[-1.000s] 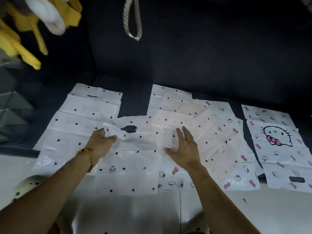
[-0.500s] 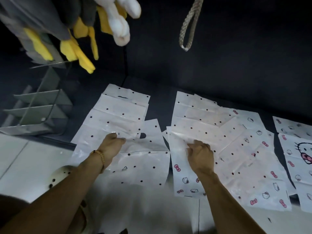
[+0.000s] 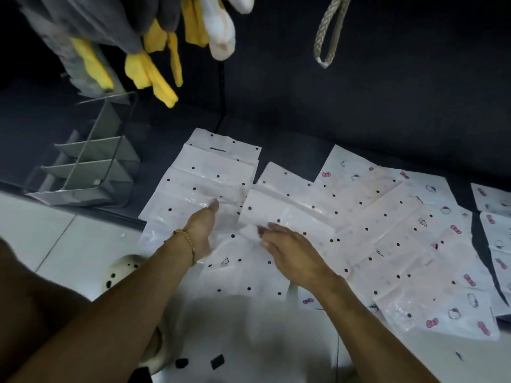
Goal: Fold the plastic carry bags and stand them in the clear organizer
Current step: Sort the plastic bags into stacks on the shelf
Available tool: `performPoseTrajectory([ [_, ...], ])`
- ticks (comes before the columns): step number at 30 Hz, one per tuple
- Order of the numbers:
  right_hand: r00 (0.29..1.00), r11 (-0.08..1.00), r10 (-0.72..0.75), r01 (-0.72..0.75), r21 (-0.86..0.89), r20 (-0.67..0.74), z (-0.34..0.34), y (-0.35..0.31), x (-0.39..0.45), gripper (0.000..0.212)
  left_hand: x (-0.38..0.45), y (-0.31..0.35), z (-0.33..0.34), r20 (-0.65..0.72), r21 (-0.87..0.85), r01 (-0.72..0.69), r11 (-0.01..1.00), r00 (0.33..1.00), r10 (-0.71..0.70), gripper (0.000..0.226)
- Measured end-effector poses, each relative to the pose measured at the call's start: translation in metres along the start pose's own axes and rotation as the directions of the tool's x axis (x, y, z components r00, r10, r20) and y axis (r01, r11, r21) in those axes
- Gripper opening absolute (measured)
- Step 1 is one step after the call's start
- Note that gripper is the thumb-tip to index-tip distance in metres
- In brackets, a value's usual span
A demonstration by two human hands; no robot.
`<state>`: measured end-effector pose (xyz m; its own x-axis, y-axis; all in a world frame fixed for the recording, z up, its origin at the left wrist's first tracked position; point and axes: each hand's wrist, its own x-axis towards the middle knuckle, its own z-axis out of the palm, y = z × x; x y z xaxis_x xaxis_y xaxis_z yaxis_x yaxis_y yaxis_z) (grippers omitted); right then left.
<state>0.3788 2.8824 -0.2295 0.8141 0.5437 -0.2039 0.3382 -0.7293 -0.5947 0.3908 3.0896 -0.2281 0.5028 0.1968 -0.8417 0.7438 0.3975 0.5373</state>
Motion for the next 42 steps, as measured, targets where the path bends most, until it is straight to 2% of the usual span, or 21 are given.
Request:
performPoseTrajectory([
  [2, 0.996, 0.996, -0.049, 0.053, -0.065, 0.07, 0.012, -0.006, -0.01, 0.032, -0.002, -0.003, 0.007, 0.112, -0.034, -0.017, 0.999, 0.993, 0.021, 0.064],
  [5, 0.984, 0.991, -0.062, 0.081, -0.111, 0.167, 0.021, -0.006, -0.028, 0.032, -0.003, -0.013, 0.02, 0.162, 0.171, -0.244, 0.955, 0.963, 0.217, 0.04],
  [8, 0.98, 0.996, 0.056, -0.069, 0.061, 0.192, 0.016, 0.002, -0.044, 0.036, 0.002, -0.028, 0.028, 0.169, 0.351, -0.42, 0.837, 0.907, 0.385, 0.024],
  [9, 0.981, 0.975, 0.132, -0.154, 0.158, 0.141, 0.01, 0.007, -0.047, 0.04, 0.004, -0.031, 0.029, 0.17, 0.383, -0.446, 0.809, 0.895, 0.413, 0.026],
  [11, 0.942, 0.91, 0.326, -0.289, 0.297, -0.081, -0.005, 0.025, -0.052, 0.043, 0.006, -0.035, 0.028, 0.175, 0.393, -0.452, 0.801, 0.891, 0.418, 0.029],
  [13, 0.826, 0.883, 0.466, -0.416, 0.216, -0.317, -0.021, 0.055, -0.058, 0.044, 0.007, -0.036, 0.025, 0.182, 0.401, -0.436, 0.806, 0.9, 0.397, 0.025],
  [14, 0.774, 0.854, 0.511, -0.505, 0.122, -0.375, -0.027, 0.072, -0.063, 0.049, 0.007, -0.035, 0.022, 0.193, 0.413, -0.423, 0.807, 0.906, 0.376, 0.022],
  [16, 0.731, 0.763, 0.587, -0.643, -0.062, -0.348, -0.035, 0.101, -0.073, 0.062, 0.007, -0.034, 0.014, 0.238, 0.4, -0.406, 0.822, 0.912, 0.335, 0.023],
  [17, 0.73, 0.738, 0.612, -0.665, -0.113, -0.304, -0.036, 0.112, -0.078, 0.061, 0.006, -0.033, 0.01, 0.253, 0.386, -0.395, 0.834, 0.914, 0.316, 0.027],
  [20, 0.766, 0.754, 0.565, -0.63, -0.185, -0.306, -0.033, 0.124, -0.081, 0.029, 0.004, -0.036, 0.003, 0.256, 0.394, -0.368, 0.843, 0.924, 0.283, 0.032],
  [22, 0.777, 0.752, 0.522, -0.614, -0.24, -0.352, -0.031, 0.123, -0.078, 0.023, 0.002, -0.04, 0.002, 0.226, 0.408, -0.361, 0.838, 0.93, 0.29, 0.032],
  [24, 0.722, 0.728, 0.554, -0.662, -0.179, -0.415, -0.033, 0.119, -0.073, 0.029, 0.001, -0.042, 0.001, 0.208, 0.406, -0.361, 0.84, 0.931, 0.299, 0.031],
  [26, 0.624, 0.71, 0.613, -0.704, -0.008, -0.485, -0.041, 0.11, -0.064, 0.03, -0.001, -0.042, 0.001, 0.199, 0.388, -0.35, 0.852, 0.935, 0.293, 0.03],
  [28, 0.598, 0.735, 0.626, -0.668, 0.12, -0.5, -0.05, 0.095, -0.052, 0.027, -0.003, -0.041, 0.0, 0.2, 0.367, -0.337, 0.867, 0.939, 0.281, 0.033],
  [31, 0.658, 0.794, 0.583, -0.585, 0.164, -0.476, -0.063, 0.058, -0.029, 0.023, -0.009, -0.037, 0.001, 0.209, 0.311, -0.329, 0.892, 0.939, 0.273, 0.033],
  [34, 0.817, 0.889, 0.441, -0.454, 0.057, -0.372, -0.052, 0.013, -0.009, 0.025, -0.018, -0.035, 0.004, 0.178, 0.199, -0.282, 0.939, 0.952, 0.248, 0.031],
  [36, 0.888, 0.93, 0.362, -0.367, 0.038, -0.285, -0.029, -0.013, 0.0, 0.023, -0.02, -0.034, 0.006, 0.144, 0.152, -0.211, 0.965, 0.971, 0.19, 0.037],
  [37, 0.91, 0.941, 0.334, -0.336, 0.035, -0.248, -0.016, -0.024, 0.002, 0.024, -0.022, -0.035, 0.006, 0.17, 0.107, -0.177, 0.978, 0.973, 0.157, 0.042],
  [39, 0.947, 0.958, 0.287, -0.286, 0.032, -0.146, 0.003, -0.039, 0.001, 0.029, -0.028, -0.034, 0.008, 0.315, -0.011, -0.128, 0.992, 0.941, 0.125, 0.032],
  [41, 0.975, 0.969, 0.224, -0.222, 0.107, 0.0, 0.013, -0.041, -0.002, 0.032, -0.031, -0.034, 0.009, 0.401, 0.003, -0.163, 0.987, 0.904, 0.148, 0.035],
  [42, 0.978, 0.963, 0.198, -0.207, 0.172, 0.064, 0.013, -0.038, -0.004, 0.033, -0.029, -0.036, 0.011, 0.355, 0.083, -0.233, 0.969, 0.916, 0.189, 0.039],
])
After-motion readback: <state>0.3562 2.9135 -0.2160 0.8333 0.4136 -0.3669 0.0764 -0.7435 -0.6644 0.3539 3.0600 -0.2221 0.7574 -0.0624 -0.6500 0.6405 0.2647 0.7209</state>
